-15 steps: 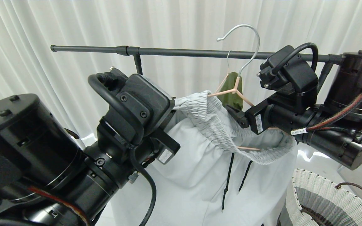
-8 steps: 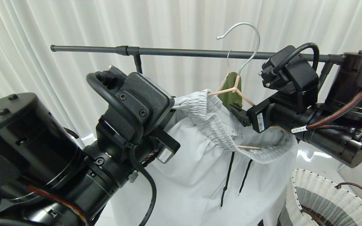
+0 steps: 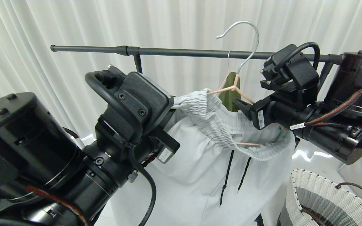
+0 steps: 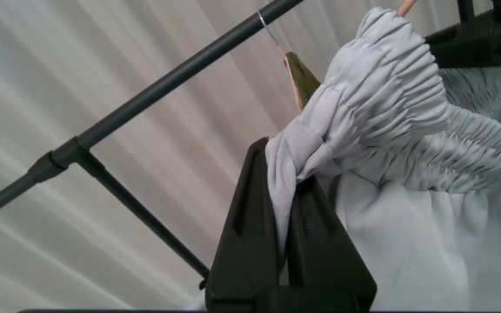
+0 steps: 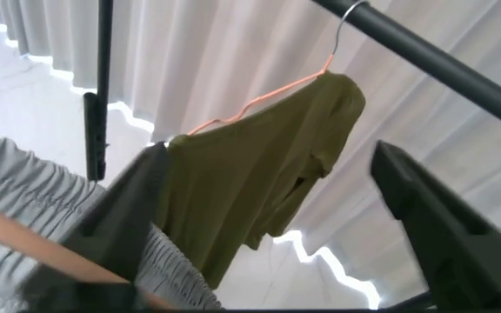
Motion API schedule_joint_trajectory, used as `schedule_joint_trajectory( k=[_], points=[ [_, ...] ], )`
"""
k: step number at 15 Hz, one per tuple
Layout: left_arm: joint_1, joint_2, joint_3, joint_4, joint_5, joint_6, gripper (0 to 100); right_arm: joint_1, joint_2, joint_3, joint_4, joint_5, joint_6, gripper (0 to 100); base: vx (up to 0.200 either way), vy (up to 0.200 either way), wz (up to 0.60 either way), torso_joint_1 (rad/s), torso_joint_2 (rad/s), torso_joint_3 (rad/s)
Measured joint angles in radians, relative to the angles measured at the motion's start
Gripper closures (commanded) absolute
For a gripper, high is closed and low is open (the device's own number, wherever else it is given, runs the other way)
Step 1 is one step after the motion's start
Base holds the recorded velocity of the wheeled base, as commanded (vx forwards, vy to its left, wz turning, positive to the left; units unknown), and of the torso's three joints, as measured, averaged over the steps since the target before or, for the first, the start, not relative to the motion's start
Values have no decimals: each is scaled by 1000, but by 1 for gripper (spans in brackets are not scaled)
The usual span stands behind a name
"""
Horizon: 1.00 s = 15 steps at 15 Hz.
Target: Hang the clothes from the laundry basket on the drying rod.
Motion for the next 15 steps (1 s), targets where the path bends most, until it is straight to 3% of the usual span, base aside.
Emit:
schedule_joint_trajectory(
  k=[15],
  points=[
    [5,12,2,-23,3,4,100,2,1,0,-31,0,4,100,0,0,0,0,0,0]
  ],
)
